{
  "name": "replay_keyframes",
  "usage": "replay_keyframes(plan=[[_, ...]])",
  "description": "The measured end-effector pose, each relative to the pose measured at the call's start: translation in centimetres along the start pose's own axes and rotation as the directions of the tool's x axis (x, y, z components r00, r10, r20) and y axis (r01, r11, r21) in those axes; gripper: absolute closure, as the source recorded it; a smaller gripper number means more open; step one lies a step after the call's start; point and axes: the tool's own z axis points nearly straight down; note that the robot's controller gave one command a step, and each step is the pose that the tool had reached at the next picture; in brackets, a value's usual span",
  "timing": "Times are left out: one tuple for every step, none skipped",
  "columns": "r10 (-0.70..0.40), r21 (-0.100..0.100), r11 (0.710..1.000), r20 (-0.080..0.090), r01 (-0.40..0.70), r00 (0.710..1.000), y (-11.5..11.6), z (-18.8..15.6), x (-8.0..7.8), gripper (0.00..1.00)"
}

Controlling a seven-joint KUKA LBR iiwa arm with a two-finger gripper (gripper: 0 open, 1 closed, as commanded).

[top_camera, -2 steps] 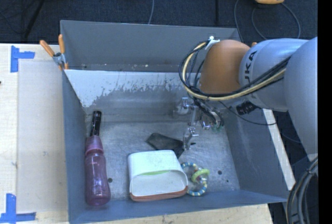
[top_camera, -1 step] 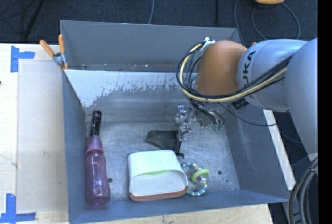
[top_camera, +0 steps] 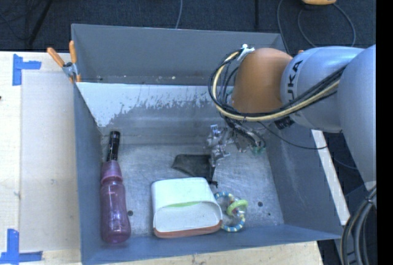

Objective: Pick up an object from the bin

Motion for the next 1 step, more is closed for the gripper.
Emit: replay_keyframes(plan=[[0.0,-0.001,1.0,-0.004,0.0,1.0,0.04,-0.45,0.14,1.0]])
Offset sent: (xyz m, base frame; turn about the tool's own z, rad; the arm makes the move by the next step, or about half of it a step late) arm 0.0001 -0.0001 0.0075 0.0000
